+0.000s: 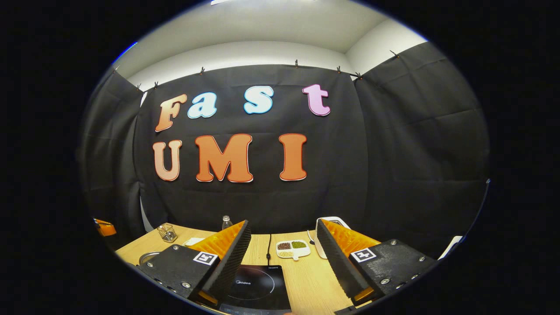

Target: First push the handle of the pot to place it horizontally, then grasp the pot with both hands and set it on the induction cooktop.

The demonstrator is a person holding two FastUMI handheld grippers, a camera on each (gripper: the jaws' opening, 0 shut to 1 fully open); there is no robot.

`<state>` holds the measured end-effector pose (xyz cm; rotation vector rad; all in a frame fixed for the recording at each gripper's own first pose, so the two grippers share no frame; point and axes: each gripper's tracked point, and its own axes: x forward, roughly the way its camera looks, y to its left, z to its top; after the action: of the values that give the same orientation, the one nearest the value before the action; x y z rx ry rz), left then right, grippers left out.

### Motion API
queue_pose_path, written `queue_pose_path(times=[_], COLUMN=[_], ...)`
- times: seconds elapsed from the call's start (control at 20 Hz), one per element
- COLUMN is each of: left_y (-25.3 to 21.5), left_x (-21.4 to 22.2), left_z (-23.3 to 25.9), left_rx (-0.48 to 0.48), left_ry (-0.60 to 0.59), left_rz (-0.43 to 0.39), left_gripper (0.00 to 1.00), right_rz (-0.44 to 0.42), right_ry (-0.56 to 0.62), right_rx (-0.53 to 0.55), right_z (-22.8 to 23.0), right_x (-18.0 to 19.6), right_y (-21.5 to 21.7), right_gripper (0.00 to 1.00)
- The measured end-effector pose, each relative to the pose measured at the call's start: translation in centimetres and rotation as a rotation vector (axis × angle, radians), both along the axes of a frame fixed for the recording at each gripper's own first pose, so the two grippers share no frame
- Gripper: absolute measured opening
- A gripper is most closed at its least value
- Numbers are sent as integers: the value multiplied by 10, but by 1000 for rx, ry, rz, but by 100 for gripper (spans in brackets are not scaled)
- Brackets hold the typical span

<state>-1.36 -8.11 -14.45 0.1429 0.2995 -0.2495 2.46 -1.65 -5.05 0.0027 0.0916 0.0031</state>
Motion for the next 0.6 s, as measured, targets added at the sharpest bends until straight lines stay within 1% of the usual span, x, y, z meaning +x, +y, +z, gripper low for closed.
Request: queue_pose_path(times=[0.1,0.15,0.2,0.35,0.4,0.45,0.6], left_y=[2,3,5,16,19,22,35], left_x=[-8,-12,-18,-32,-38,-41,-59], left_z=[-16,-24,-34,-60,-71,-84,-113], left_rx=[7,7,8,33,35,36,15], left_ry=[32,49,67,120,143,174,251], left_rz=[-3,-2,0,12,17,24,52], left_gripper=[2,2,2,2,2,2,2], right_rz=[-3,-4,-3,0,2,4,14], right_ry=[1,2,4,14,16,18,24], right_rx=[3,5,4,0,0,1,-2], right_z=[-1,-3,-4,-8,-9,-10,-13], right_x=[1,1,2,2,1,2,3], right_y=[-1,-2,-2,-2,-2,0,3], right_gripper=[95,100,95,95,100,95,95])
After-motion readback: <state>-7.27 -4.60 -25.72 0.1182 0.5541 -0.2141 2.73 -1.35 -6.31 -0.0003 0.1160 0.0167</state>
